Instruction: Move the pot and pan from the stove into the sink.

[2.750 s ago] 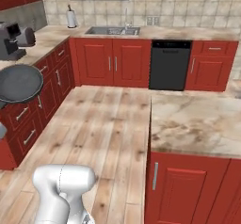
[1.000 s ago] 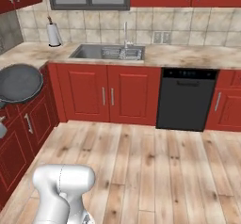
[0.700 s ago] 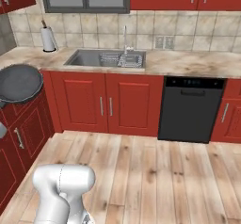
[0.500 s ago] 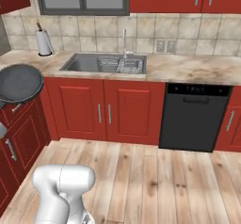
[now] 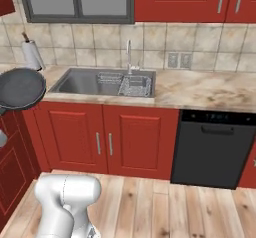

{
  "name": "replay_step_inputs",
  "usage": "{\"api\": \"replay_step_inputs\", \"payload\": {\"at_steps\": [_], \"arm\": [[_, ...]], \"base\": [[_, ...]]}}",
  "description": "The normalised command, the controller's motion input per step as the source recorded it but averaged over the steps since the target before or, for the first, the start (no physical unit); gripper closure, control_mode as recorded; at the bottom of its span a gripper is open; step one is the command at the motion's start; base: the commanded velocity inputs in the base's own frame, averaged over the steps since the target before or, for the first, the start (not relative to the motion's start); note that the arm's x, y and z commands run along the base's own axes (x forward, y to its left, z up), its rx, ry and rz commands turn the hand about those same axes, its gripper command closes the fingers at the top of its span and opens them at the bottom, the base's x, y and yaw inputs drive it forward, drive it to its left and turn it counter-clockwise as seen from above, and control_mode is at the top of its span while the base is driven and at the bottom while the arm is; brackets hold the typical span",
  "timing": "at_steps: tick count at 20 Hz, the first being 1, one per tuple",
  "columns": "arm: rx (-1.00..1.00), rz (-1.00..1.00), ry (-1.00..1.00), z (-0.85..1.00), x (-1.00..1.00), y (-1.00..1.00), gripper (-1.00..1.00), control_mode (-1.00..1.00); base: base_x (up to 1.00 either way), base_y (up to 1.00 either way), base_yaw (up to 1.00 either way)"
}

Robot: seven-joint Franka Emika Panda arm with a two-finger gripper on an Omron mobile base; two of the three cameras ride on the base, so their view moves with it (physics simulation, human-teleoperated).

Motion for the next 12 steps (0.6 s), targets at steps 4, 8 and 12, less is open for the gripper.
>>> {"api": "replay_step_inputs", "payload": {"at_steps": [4, 8, 12], "arm": [[0.00, 0.00, 0.00, 0.00, 0.00, 0.00, 1.00, 1.00], [0.00, 0.00, 0.00, 0.00, 0.00, 0.00, 1.00, 1.00], [0.00, 0.00, 0.00, 0.00, 0.00, 0.00, 1.00, 1.00]], "base": [[0.88, 0.32, 0.00], [0.86, 0.33, 0.00], [0.78, 0.25, 0.00]]}}
